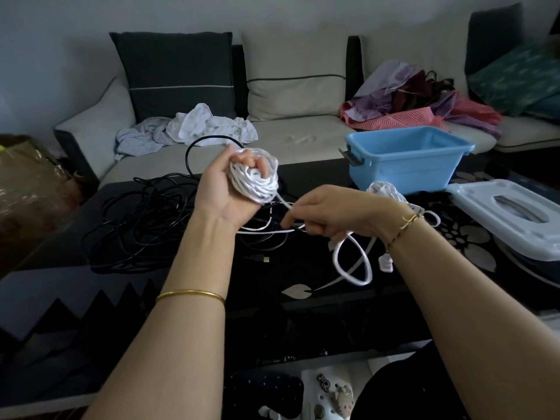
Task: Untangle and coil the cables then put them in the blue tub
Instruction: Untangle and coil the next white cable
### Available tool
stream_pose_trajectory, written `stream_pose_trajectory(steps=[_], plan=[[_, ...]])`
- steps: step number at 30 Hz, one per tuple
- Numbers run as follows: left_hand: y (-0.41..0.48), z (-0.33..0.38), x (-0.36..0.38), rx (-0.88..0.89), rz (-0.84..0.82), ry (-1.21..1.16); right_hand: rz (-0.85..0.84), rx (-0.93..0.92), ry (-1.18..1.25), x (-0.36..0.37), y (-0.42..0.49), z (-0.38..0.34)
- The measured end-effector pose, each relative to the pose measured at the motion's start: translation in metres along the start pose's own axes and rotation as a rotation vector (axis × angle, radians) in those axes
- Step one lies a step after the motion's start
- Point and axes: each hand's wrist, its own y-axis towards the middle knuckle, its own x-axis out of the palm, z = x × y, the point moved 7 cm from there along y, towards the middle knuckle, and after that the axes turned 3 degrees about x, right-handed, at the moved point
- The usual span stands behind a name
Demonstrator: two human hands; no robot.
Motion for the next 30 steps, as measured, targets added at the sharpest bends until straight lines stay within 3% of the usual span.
stream_pose_trajectory(steps=[3,5,7,14,18,23,28,30], plan=[[0.01,0.011,-0.011,0.171,0.097,0.16,-0.079,-0.008,-0.217,0.01,-0.009,-0.018],[0.012,0.021,-0.021,0.327,0.226,0.493,-0.116,-0.016,-0.34,0.013,-0.016,-0.028],[0.008,0.023,-0.018,0.452,0.227,0.91,-0.056,-0.06,-0.409,0.007,-0.019,-0.038],[0.003,-0.028,0.004,0.152,-0.222,1.615,0.397,-0.135,-0.629,-0.033,-0.019,-0.041],[-0.002,-0.04,-0.002,-0.071,-0.26,1.534,0.612,-0.089,-0.564,-0.063,-0.03,-0.033],[-0.01,-0.05,0.004,-0.22,-0.291,1.298,0.578,-0.157,-0.071,-0.067,-0.023,-0.011],[-0.014,-0.055,0.003,-0.434,-0.189,0.914,0.561,-0.189,0.048,-0.054,-0.008,-0.001],[-0.013,-0.052,0.004,-0.451,-0.184,0.754,0.555,-0.208,-0.018,-0.046,-0.006,-0.002]])
